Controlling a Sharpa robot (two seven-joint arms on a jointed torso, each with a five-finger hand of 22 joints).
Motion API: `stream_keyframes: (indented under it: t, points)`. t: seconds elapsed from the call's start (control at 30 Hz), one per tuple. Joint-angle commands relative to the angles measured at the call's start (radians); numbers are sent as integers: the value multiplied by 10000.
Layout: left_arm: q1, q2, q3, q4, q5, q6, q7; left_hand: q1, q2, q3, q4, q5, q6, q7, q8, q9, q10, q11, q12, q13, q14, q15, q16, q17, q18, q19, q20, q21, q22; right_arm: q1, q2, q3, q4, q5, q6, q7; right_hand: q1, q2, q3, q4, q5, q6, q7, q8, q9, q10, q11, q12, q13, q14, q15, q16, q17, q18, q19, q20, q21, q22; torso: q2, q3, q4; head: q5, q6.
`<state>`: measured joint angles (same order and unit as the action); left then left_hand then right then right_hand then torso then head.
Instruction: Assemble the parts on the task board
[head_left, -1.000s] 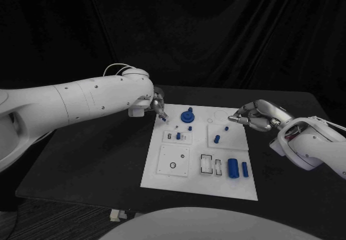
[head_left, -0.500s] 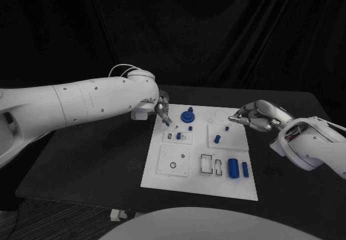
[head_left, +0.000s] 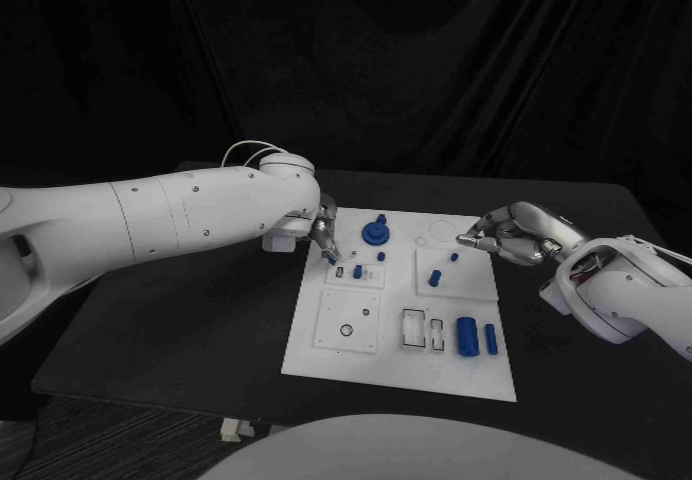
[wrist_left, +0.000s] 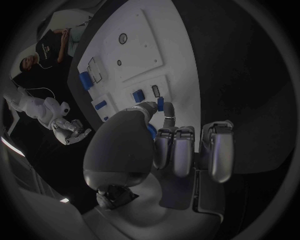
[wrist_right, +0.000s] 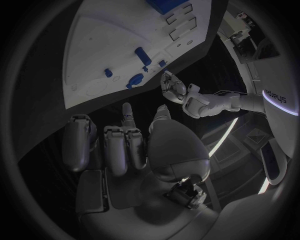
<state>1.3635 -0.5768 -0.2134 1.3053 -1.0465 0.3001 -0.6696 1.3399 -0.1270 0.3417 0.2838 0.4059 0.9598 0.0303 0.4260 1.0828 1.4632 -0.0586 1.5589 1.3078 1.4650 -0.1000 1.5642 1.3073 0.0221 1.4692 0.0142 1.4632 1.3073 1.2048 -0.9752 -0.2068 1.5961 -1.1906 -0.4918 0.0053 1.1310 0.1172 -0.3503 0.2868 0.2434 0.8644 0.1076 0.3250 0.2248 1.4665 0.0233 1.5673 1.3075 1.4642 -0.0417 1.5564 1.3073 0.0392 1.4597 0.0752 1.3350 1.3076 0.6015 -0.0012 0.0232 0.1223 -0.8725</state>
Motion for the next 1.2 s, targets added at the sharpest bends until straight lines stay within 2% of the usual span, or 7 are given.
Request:
stream_keyframes:
  t: [0.03,0.53,0.8,1.2]
  points:
    - [-70,19,8,59,17,-172,-287,-87,23,150,-65,55,152,-219,-62,-16,953,-9,-36,2473,1058,-52,66,2635,32,534,-56,-22,2299,-29,-6,6,22,-54,-37,-108,67,1,-29,-11,64,-12,14,-60,-11,1043,76,35,2633,968,63,-34,2240,195,-54,-11,-52,1853,-9,3,7,-21,-1]
    - [-318,18,6,240,17,-550,-304,-110,32,189,-72,77,167,-223,-58,-15,933,-10,-63,2446,1058,-52,66,2635,31,536,-56,-19,2300,-49,-25,6,25,-54,-76,-89,91,2,-26,-13,73,-11,14,-60,-11,1043,75,35,2633,967,64,-35,2238,197,-58,-11,-60,1851,-11,0,-1,-38,-1]
    - [-356,25,6,300,17,-709,-285,-114,38,206,-77,82,175,-225,-55,-14,933,-11,-62,2447,1058,-52,66,2635,31,537,-56,-17,2301,-55,-9,6,7,-54,-72,-89,91,2,-26,-13,73,-11,14,-60,-11,1043,75,35,2633,967,64,-35,2238,197,-58,-11,-60,1851,-14,3,6,-50,-1]
    - [-368,56,6,344,17,-585,-351,-138,44,234,-80,80,187,-223,-49,-10,918,-11,-82,2427,1058,-53,66,2635,36,528,-57,-41,2294,-63,2,6,-8,-54,-59,-92,131,4,-20,-15,92,-11,14,-60,-12,1043,75,35,2633,965,63,-39,2229,199,-60,-11,-66,1849,-9,3,7,-16,-1]
